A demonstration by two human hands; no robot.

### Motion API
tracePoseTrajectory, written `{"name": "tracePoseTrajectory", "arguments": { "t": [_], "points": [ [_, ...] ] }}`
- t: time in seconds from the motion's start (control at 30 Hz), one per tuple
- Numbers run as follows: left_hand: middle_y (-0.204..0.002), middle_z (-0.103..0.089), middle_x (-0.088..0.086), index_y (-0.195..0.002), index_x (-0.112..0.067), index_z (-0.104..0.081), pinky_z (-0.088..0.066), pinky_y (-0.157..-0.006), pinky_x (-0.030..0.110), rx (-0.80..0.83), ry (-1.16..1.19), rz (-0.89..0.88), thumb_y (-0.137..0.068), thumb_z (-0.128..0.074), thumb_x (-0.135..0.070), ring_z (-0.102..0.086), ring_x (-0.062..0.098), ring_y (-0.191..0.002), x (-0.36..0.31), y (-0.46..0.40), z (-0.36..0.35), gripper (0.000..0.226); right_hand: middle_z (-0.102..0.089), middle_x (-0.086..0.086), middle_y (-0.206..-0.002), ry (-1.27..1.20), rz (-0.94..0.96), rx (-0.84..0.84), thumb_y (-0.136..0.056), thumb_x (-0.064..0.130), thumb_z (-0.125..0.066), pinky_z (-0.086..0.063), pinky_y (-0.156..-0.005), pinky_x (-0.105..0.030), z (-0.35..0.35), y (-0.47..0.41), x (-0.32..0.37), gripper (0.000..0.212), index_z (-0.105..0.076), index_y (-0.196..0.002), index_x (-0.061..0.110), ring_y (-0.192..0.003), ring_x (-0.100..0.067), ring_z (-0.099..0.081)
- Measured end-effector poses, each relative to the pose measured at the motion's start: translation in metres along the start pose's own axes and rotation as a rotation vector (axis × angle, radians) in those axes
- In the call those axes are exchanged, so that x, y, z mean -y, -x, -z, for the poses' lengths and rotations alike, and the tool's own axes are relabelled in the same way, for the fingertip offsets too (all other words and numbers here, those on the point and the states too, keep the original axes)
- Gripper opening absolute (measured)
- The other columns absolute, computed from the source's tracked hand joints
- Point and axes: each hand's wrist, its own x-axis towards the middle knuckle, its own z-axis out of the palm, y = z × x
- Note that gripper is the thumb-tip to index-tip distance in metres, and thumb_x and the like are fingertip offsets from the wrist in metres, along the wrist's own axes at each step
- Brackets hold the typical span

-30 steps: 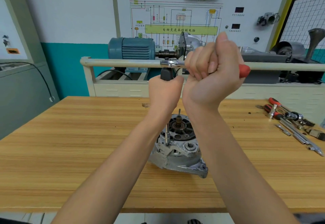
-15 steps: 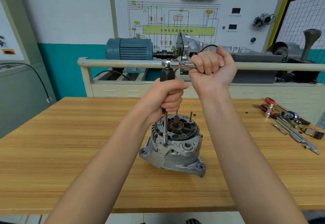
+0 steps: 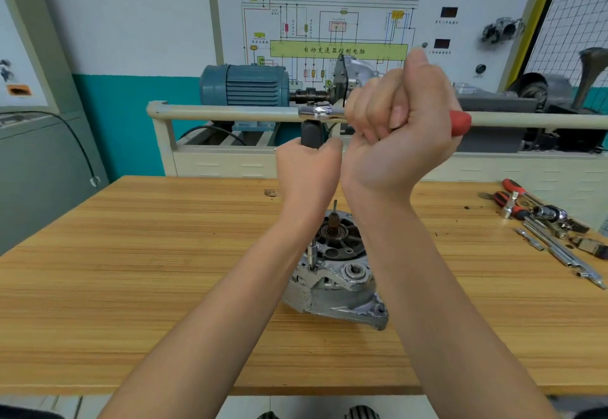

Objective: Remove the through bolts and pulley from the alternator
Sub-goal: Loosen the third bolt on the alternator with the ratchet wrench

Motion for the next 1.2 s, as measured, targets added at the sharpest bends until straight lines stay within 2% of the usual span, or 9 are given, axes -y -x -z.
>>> {"name": "tracePoseTrajectory", "arguments": {
  "t": [0.07,0.2,0.3,0.37,0.53,0.77,0.93,1.03,1.2],
  "points": [
    [-0.045,-0.025,-0.006,-0.056,-0.016,-0.031,-0.02,-0.044,0.022,0.083,0.013,0.005,-0.078,-0.058,0.003,-0.02,0.012,-0.043,0.0,0.001,0.004,0.04,-0.023,0.004,-0.035,-0.036,-0.062,-0.003,-0.084,0.004,-0.043,-0.015,-0.044,-0.024,0.004,-0.004,0.002,0.038,-0.033,-0.051,0.02,-0.033,-0.009,-0.017],
    [-0.043,-0.028,-0.006,-0.06,-0.018,-0.034,-0.023,-0.039,0.019,0.428,0.121,0.081,-0.081,-0.06,0.001,-0.022,0.01,-0.038,-0.005,-0.003,0.022,0.039,-0.02,0.006,-0.033,-0.195,-0.326,-0.071,-0.096,0.008,-0.032,-0.015,-0.04,-0.021,0.02,-0.022,0.005,0.061,-0.03,-0.035,0.019,-0.031,-0.008,-0.014],
    [-0.042,-0.029,-0.006,-0.052,-0.019,-0.039,-0.026,-0.041,0.022,0.698,0.153,0.148,-0.079,-0.062,-0.011,-0.025,0.01,-0.037,-0.011,-0.009,0.033,0.037,-0.02,0.005,-0.032,-0.418,-0.56,-0.214,-0.095,0.013,-0.035,-0.015,-0.037,-0.019,0.035,-0.037,0.002,0.06,-0.031,-0.035,0.018,-0.027,-0.009,-0.016],
    [-0.039,-0.029,-0.006,-0.047,-0.02,-0.037,-0.024,-0.039,0.02,0.777,0.135,0.145,-0.079,-0.062,-0.014,-0.024,0.009,-0.033,-0.012,-0.009,0.031,0.041,-0.02,0.005,-0.032,-0.531,-0.654,-0.282,-0.094,0.014,-0.037,-0.015,-0.036,-0.018,0.043,-0.043,-0.002,0.058,-0.03,-0.036,0.017,-0.026,-0.01,-0.018],
    [-0.036,-0.021,-0.007,-0.049,-0.02,-0.025,-0.017,-0.034,0.014,0.679,0.11,0.131,-0.091,-0.05,-0.004,-0.015,0.007,-0.029,-0.008,-0.006,0.022,0.051,-0.02,0.006,-0.033,-0.542,-0.607,-0.314,-0.089,0.013,-0.039,-0.016,-0.034,-0.02,0.049,-0.041,-0.001,0.053,-0.031,-0.037,0.018,-0.027,-0.01,-0.018],
    [-0.039,-0.02,-0.006,-0.051,-0.021,-0.026,-0.015,-0.038,0.015,0.443,0.08,0.085,-0.087,-0.049,0.001,-0.013,0.01,-0.033,-0.009,0.001,0.018,0.048,-0.02,0.006,-0.033,-0.254,-0.336,-0.125,-0.096,0.009,-0.031,-0.016,-0.039,-0.022,0.023,-0.018,0.009,0.062,-0.029,-0.036,0.018,-0.032,-0.009,-0.014],
    [-0.037,-0.023,-0.009,-0.048,-0.02,-0.029,-0.016,-0.037,0.013,0.36,0.085,0.069,-0.082,-0.048,0.007,-0.014,0.008,-0.032,-0.011,0.005,0.014,0.047,-0.025,0.005,-0.035,-0.063,-0.02,0.007,-0.082,0.004,-0.042,-0.016,-0.044,-0.024,0.004,0.001,0.005,0.03,-0.036,-0.058,0.02,-0.032,-0.009,-0.018],
    [-0.037,-0.024,-0.009,-0.052,-0.018,-0.03,-0.017,-0.036,0.015,0.384,0.084,0.052,-0.084,-0.049,0.005,-0.016,0.008,-0.033,-0.01,0.004,0.016,0.044,-0.024,0.005,-0.034,-0.084,-0.064,0.022,-0.083,0.005,-0.041,-0.015,-0.044,-0.026,0.007,-0.001,0.006,0.033,-0.035,-0.055,0.021,-0.033,-0.009,-0.017],
    [-0.043,-0.03,-0.003,-0.051,-0.018,-0.039,-0.027,-0.04,0.021,0.584,0.092,0.043,-0.086,-0.059,-0.001,-0.025,0.012,-0.038,-0.01,-0.003,0.03,0.044,-0.022,0.006,-0.033,-0.21,-0.364,-0.08,-0.095,0.01,-0.032,-0.018,-0.04,-0.021,0.027,-0.023,0.012,0.06,-0.032,-0.036,0.019,-0.033,-0.009,-0.014]
  ]
}}
